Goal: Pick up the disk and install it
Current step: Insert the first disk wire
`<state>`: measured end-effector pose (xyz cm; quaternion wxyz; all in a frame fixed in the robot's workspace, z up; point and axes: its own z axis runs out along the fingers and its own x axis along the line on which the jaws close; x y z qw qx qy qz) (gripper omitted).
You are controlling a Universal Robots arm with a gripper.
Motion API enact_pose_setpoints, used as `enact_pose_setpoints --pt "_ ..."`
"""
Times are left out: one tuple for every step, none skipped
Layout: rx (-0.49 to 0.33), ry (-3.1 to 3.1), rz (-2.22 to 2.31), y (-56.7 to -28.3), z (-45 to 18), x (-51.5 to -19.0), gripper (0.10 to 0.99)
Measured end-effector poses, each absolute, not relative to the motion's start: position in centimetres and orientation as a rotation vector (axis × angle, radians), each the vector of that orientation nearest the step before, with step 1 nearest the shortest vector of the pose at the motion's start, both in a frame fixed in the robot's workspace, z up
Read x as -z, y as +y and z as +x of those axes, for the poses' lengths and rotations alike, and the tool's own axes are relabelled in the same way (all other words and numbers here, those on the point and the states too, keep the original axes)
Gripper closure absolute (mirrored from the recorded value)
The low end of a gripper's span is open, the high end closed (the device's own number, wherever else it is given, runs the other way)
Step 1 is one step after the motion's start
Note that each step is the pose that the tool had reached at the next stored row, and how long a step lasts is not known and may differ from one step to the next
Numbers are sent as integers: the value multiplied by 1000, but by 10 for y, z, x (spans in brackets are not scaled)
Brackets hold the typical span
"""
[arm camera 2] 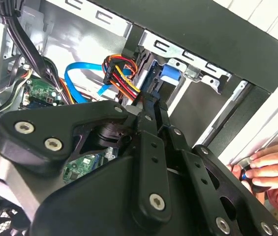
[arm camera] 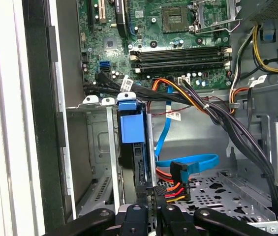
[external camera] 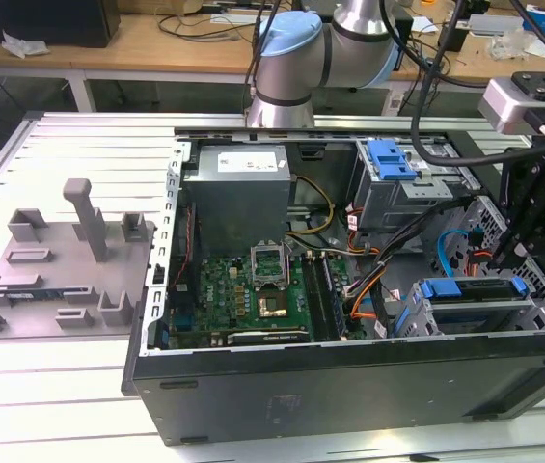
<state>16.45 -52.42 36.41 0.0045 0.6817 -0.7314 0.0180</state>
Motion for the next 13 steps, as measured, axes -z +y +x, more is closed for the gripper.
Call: enact_pose_setpoints --pt "-61 -2289 2134 -524 165 -364 918" --pt "-65 -2287 2132 -523 165 -365 918" --pt "-68 -2286 2131 -522 165 -365 918" --pt "-69 -2285 2130 -522 165 -365 918" --pt "-70 -2285 2130 -522 165 -365 918" --pt "-70 -2285 2130 -522 164 -365 918" --pt "-70 -2285 2130 -522 164 -365 918" --pt "-70 -2285 2130 -522 164 -365 918" --pt "-70 -2284 2130 -522 163 -365 918" --pt "-70 -2282 2133 -522 163 -365 918" --pt "-70 -2280 2135 -522 163 -365 918" --pt "-70 -2278 2137 -522 164 -365 918" --pt "-70 -2278 2137 -522 164 -365 918"
